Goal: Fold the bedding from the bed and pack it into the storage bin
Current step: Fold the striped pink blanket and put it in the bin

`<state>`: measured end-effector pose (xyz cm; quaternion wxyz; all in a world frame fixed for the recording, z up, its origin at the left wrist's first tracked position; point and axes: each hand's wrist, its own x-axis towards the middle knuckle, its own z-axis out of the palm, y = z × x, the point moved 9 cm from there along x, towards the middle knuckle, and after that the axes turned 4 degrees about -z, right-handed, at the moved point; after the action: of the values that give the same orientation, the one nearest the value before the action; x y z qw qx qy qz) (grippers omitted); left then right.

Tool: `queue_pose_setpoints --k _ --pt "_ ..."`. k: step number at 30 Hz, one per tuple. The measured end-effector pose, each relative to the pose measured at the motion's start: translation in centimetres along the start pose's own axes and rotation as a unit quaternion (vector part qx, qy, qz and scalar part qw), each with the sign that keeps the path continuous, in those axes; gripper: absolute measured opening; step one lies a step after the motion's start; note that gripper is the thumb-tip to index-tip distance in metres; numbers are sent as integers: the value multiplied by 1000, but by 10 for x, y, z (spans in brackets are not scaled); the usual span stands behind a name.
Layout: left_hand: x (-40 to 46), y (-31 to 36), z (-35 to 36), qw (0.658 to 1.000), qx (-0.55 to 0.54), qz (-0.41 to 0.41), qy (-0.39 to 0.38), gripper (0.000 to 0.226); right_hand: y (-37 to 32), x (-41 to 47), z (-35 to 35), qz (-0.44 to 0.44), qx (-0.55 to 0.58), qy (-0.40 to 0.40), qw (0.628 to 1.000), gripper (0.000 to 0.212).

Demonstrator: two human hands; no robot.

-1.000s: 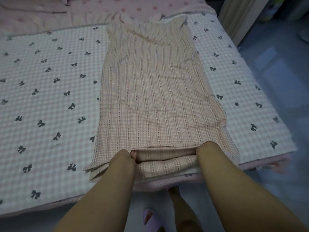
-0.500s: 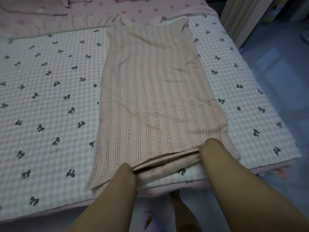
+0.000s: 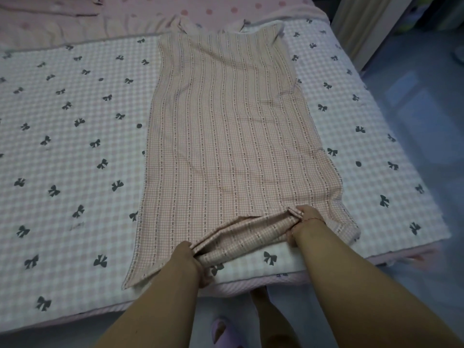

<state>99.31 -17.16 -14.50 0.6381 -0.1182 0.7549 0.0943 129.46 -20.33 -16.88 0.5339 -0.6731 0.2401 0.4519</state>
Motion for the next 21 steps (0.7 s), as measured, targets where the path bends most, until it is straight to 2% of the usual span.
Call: queue_pose_setpoints --k 2,5,7,9,11,15,17,19,21 --pt "0 9 1 999 -11 26 16 35 -9 6 13 -28 -28 -45 998 31" --pt "-2 15 3 999 -43 13 29 29 -20 8 19 -51 25 -55 997 29" --pt "5 23 6 997 -72 19 2 21 -26 2 23 -61 67 -57 994 30" --pt "12 39 11 991 -113 57 -39 24 -30 5 20 -65 96 -34 993 30" --pt "14 60 12 983 -141 110 -51 30 -32 9 16 -62 126 -3 990 23" --pt "10 92 20 961 -238 117 -74 24 -50 7 29 -79 161 -4 984 2" --pt "-5 114 29 953 -250 156 -73 5 -69 10 39 -99 164 -12 981 25" --pt "-22 143 35 945 -232 226 -56 18 -93 10 52 -123 155 -25 980 42" --pt "-40 172 40 936 -172 305 -30 24 -111 13 63 -138 136 -38 980 47"
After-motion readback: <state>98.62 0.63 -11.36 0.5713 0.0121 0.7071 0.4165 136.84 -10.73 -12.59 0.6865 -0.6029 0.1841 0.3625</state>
